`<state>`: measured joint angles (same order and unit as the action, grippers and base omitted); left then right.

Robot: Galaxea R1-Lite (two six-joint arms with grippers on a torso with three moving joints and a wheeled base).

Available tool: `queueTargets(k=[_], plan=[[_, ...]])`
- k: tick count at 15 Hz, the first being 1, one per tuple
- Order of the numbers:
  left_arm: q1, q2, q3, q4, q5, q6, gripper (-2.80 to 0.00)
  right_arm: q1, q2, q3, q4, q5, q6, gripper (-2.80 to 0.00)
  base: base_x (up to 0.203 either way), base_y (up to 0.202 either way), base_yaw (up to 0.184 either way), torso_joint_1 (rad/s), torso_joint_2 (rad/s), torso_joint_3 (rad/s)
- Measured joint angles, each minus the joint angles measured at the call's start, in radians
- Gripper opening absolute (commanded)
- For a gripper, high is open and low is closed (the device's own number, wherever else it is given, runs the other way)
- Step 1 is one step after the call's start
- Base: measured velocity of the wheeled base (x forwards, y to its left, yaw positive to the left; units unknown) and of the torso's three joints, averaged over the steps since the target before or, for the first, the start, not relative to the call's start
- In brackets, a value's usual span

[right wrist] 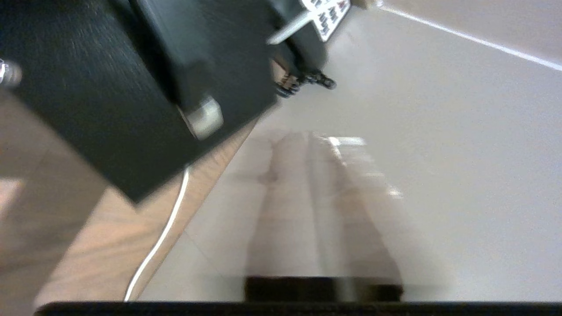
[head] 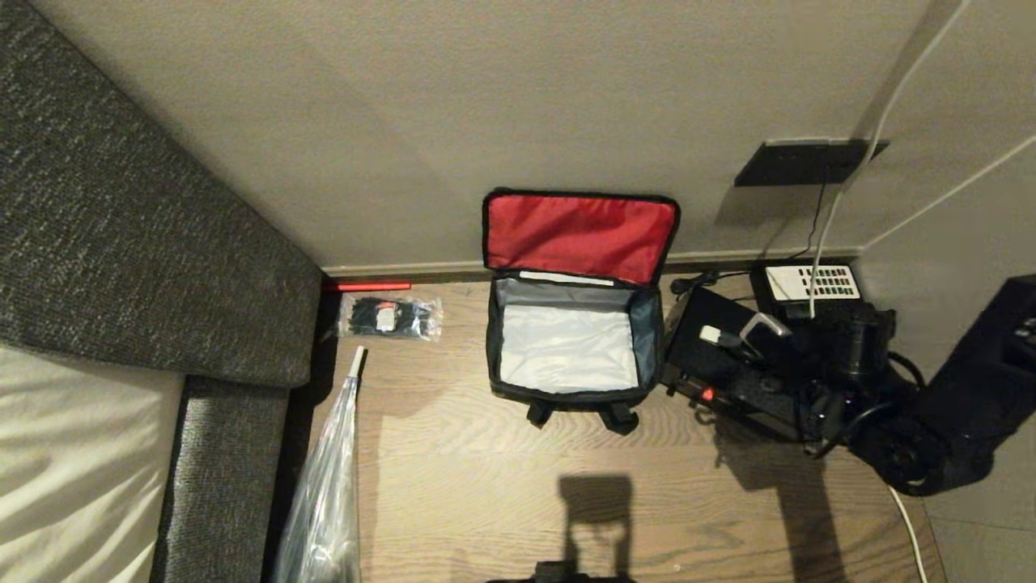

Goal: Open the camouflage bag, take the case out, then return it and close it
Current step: Release the handle, then grip the handle again

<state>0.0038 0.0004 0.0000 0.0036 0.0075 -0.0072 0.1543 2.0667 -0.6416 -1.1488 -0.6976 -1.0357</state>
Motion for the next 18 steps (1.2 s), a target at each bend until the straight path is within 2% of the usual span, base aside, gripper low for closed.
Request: queueTargets(k=[7, 10, 13, 15, 16, 18], plan=[[0.000, 0.000, 0.000, 0.000, 0.000, 0.000, -2.80, 0.002, -0.610, 0.229, 0.361, 0.041, 0.125, -2.80, 0.000, 0.000, 0.000, 0.000, 0.00, 0.000], [0.000, 0.000, 0.000, -0.001, 0.000, 0.000, -2.80, 0.002, -0.870, 0.319, 0.497, 0.106, 0.187, -2.80, 0.000, 0.000, 0.000, 0.000, 0.00, 0.000], [0.000, 0.000, 0.000, 0.000, 0.000, 0.000, -2.80, 0.001, -1.147, 0.366, 0.713, 0.145, 0.276, -2.80, 0.000, 0.000, 0.000, 0.000, 0.00, 0.000], [0.000, 0.000, 0.000, -0.001, 0.000, 0.000, -2.80, -0.003, -1.306, 0.385, 0.871, 0.146, 0.403, -2.80, 0.000, 0.000, 0.000, 0.000, 0.00, 0.000], [0.000, 0.000, 0.000, -0.001, 0.000, 0.000, -2.80, -0.009, -1.372, 0.400, 0.940, 0.169, 0.512, -2.80, 0.000, 0.000, 0.000, 0.000, 0.00, 0.000], [0.000, 0.000, 0.000, -0.001, 0.000, 0.000, -2.80, -0.036, -1.493, 0.448, 1.022, 0.278, 0.742, -2.80, 0.000, 0.000, 0.000, 0.000, 0.00, 0.000]])
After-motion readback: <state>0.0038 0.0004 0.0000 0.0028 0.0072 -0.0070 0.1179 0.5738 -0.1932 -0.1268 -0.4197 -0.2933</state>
